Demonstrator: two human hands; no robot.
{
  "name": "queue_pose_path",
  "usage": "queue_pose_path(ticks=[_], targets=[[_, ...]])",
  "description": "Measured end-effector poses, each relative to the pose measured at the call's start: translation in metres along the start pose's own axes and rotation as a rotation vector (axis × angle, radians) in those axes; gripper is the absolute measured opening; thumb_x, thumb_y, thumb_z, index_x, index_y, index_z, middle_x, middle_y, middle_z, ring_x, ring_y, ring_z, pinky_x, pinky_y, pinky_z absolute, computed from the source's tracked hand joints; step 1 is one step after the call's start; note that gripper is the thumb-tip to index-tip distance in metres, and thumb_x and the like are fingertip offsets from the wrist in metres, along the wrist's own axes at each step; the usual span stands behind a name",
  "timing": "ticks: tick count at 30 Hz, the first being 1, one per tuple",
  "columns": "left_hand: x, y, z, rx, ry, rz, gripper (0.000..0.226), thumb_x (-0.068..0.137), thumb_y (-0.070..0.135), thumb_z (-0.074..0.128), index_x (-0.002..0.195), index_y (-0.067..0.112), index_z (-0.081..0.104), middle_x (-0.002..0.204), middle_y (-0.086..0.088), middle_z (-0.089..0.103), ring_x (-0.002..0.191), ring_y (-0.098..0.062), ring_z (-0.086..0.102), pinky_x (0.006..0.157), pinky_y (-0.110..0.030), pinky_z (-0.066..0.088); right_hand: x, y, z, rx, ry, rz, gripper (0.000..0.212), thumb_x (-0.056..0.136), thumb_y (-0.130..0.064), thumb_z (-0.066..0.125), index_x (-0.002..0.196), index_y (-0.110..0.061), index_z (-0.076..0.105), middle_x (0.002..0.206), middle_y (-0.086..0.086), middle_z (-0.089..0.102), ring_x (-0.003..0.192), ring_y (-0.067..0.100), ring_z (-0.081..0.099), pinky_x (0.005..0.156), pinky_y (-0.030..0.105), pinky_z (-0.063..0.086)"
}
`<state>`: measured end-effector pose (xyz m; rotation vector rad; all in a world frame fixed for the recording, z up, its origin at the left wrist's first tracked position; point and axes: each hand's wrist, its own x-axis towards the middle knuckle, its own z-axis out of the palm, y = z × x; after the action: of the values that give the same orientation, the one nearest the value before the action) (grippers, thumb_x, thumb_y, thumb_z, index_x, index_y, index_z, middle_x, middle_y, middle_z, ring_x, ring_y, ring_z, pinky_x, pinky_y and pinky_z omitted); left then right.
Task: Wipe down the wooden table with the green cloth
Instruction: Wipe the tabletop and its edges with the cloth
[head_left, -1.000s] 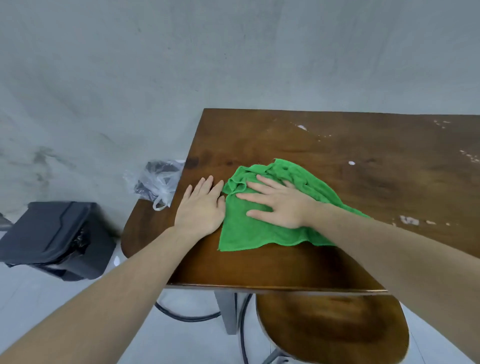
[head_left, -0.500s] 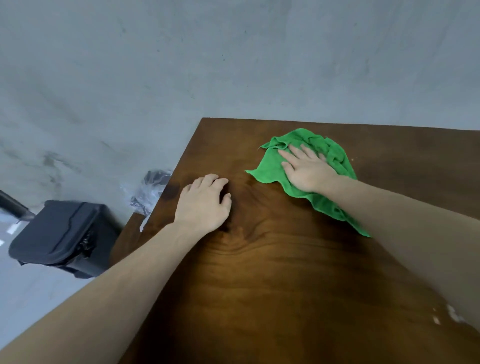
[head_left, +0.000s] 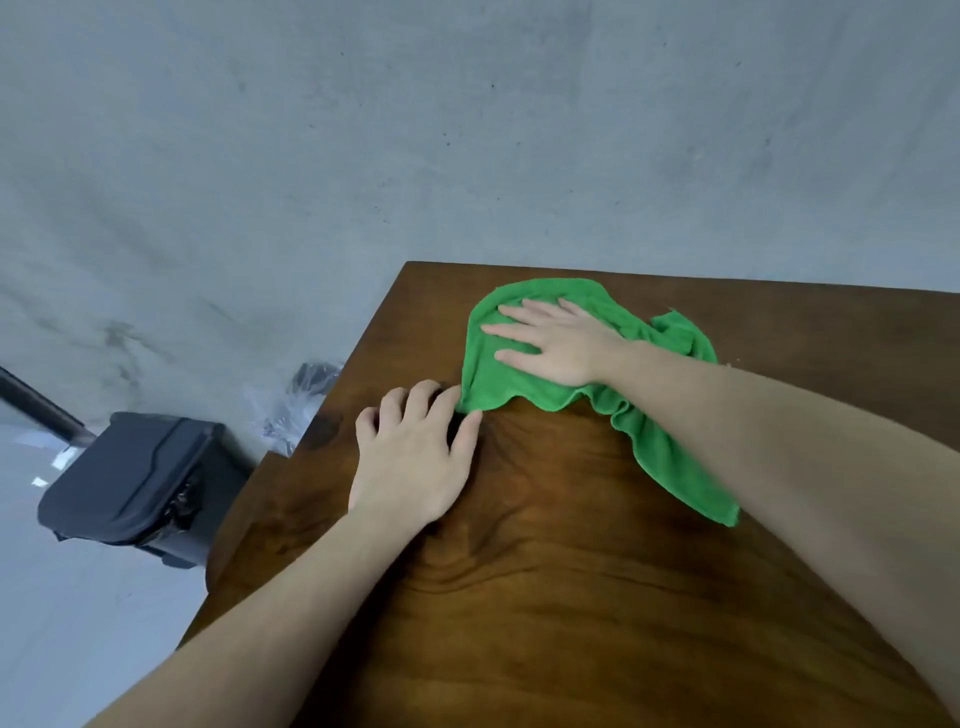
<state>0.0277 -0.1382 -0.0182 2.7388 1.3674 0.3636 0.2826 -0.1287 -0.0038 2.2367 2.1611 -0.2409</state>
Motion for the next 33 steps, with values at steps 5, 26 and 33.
queue_pose_path(ticks=[5,26,33], targets=[[0.002,-0.002,-0.001,0.034,-0.051,0.000,0.056,0.096,0.065,0.016,0.143,0.044,0.039,0.149,0.013,0.038,0.139,-0.021,0.028,0.115,-0.051,0.018,0.008,0.066,-0.010,0.010,-0.016,0.204,0.066,0.094,-0.077,0.008,0.156,-0.053,0.008,0.169,-0.012,0.001,0.156,0.017,0.002,0.124,0.052,-0.001],[0.001,0.001,-0.005,0.041,-0.100,-0.018,0.056,0.095,0.067,0.017,0.144,0.045,0.034,0.151,0.012,0.032,0.143,-0.021,0.021,0.117,-0.052,0.012,-0.009,0.112,-0.014,0.004,0.000,0.204,0.065,0.096,-0.075,0.012,0.157,-0.051,0.011,0.169,-0.015,0.004,0.156,0.016,0.006,0.124,0.044,0.003],[0.001,0.002,-0.006,0.023,-0.070,-0.005,0.051,0.097,0.062,0.023,0.141,0.044,0.042,0.148,0.011,0.037,0.139,-0.023,0.025,0.114,-0.052,0.015,-0.072,0.112,0.000,0.022,-0.018,0.493,0.066,0.094,-0.077,0.008,0.155,-0.054,0.003,0.169,-0.010,-0.003,0.156,0.021,-0.001,0.121,0.062,-0.002]])
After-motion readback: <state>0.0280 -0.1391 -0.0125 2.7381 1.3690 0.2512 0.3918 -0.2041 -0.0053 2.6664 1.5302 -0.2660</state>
